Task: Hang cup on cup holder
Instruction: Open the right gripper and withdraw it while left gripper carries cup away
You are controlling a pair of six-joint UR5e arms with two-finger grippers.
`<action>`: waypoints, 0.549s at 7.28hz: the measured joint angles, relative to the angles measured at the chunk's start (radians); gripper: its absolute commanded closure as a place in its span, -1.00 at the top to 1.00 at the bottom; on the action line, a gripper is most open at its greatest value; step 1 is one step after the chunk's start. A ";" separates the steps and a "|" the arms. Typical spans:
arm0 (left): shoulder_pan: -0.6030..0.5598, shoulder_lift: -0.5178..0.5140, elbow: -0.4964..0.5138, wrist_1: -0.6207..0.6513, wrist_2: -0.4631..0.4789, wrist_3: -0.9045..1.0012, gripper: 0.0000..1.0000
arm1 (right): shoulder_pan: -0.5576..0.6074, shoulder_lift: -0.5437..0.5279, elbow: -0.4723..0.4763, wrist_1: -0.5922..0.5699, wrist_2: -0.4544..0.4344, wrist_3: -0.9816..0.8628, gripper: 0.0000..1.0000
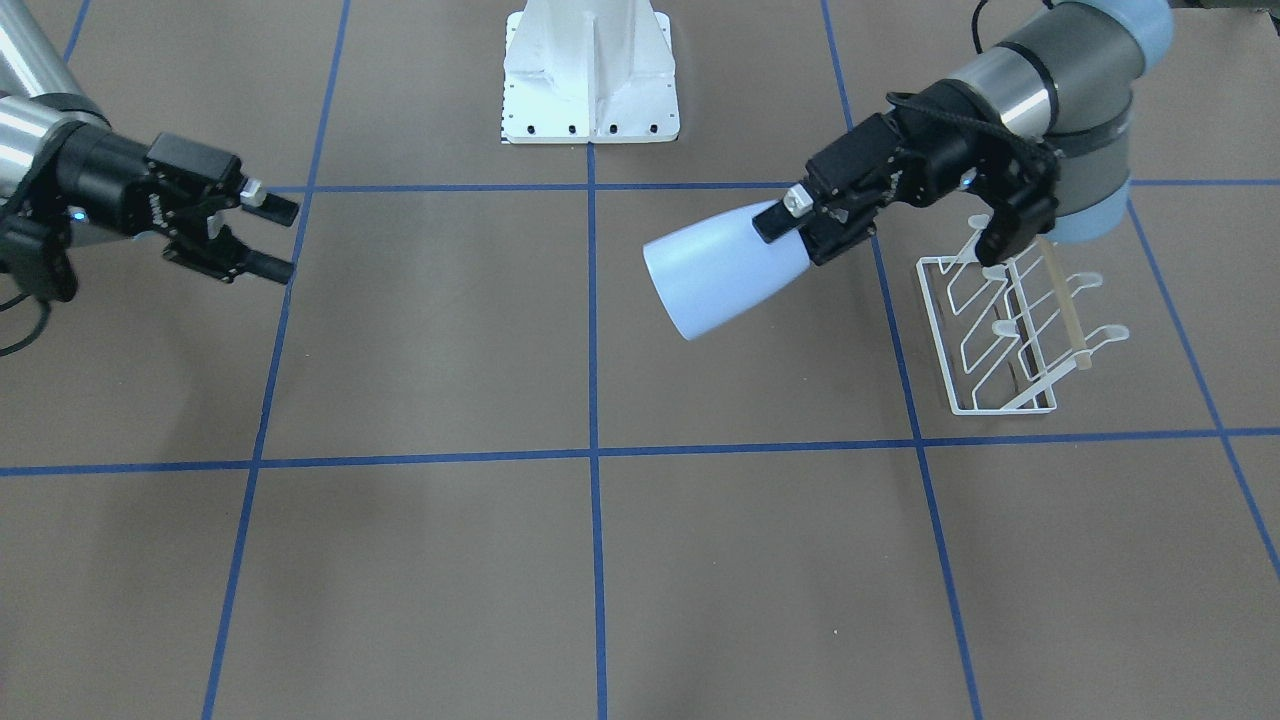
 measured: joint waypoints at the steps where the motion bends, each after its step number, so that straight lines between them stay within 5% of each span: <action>1: -0.043 0.026 -0.001 0.088 -0.037 0.095 -1.00 | 0.058 -0.012 -0.044 -0.053 0.032 -0.134 1.00; 4: -0.231 0.053 -0.071 0.502 -0.226 0.449 -1.00 | 0.158 -0.118 -0.068 -0.345 0.043 -0.658 1.00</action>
